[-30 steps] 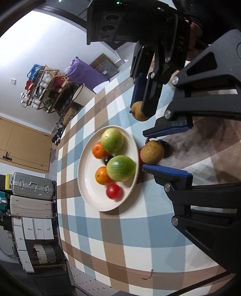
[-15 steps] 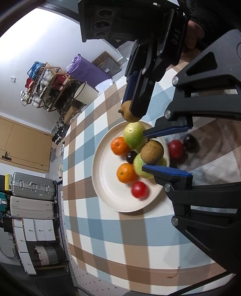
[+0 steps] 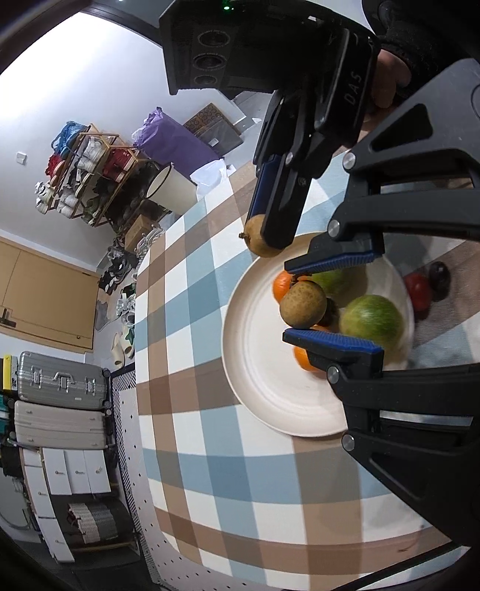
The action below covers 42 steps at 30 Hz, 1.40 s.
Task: Organize fruits
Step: 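Carry both brown fruits onto the plate and open both grippers, then withdraw both open grippers from the plate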
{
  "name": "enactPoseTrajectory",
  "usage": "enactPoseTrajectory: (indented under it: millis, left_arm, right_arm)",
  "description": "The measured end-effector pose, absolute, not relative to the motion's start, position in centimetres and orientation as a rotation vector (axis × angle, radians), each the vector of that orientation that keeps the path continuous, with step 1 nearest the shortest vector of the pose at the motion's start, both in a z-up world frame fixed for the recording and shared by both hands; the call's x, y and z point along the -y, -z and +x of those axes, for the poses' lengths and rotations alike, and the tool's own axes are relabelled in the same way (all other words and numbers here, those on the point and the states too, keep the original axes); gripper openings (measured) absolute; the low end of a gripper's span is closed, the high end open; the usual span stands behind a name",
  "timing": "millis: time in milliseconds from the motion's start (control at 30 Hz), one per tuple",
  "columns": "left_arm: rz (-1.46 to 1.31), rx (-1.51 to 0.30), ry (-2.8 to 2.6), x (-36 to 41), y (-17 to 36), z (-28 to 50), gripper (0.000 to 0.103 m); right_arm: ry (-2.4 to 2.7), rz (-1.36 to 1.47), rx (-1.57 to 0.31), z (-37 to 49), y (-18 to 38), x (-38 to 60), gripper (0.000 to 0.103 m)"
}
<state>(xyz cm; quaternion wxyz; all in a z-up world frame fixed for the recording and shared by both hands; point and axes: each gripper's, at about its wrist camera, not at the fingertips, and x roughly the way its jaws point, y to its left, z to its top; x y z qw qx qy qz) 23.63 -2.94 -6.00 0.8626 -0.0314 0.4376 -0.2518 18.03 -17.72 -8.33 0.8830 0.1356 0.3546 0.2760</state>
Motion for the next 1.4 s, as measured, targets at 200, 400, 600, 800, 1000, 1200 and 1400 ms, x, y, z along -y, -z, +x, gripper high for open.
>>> enactPoseTrajectory:
  millis: [200,400,600,800,1000,1200,1400]
  left_arm:
    - [-0.071,-0.969,0.549,4.4,7.3,26.6,0.027]
    - [-0.053,-1.026,0.562,5.7,9.9,28.4,0.027]
    - [-0.062,-1.052,0.556,5.9,11.5,29.4,0.027]
    - [-0.083,-1.062,0.546,5.8,12.1,29.7,0.027]
    - [-0.112,-1.068,0.544,5.2,11.8,29.4,0.028]
    - [-0.128,-1.044,0.531,4.5,10.4,28.2,0.035]
    - [-0.104,-0.999,0.498,3.6,8.1,25.7,0.042]
  right_arm:
    - [-0.546,0.318,-0.761,20.7,9.3,18.9,0.029]
    - [-0.538,0.263,-0.784,21.8,10.3,18.7,0.029]
    - [-0.502,0.287,-0.815,22.5,12.2,19.4,0.029]
    - [-0.483,0.312,-0.839,23.2,13.2,19.6,0.034]
    - [-0.458,0.368,-0.835,23.1,13.1,20.3,0.052]
    - [-0.438,0.387,-0.808,22.0,11.8,20.9,0.052]
    - [-0.431,0.383,-0.749,19.7,9.7,21.4,0.066]
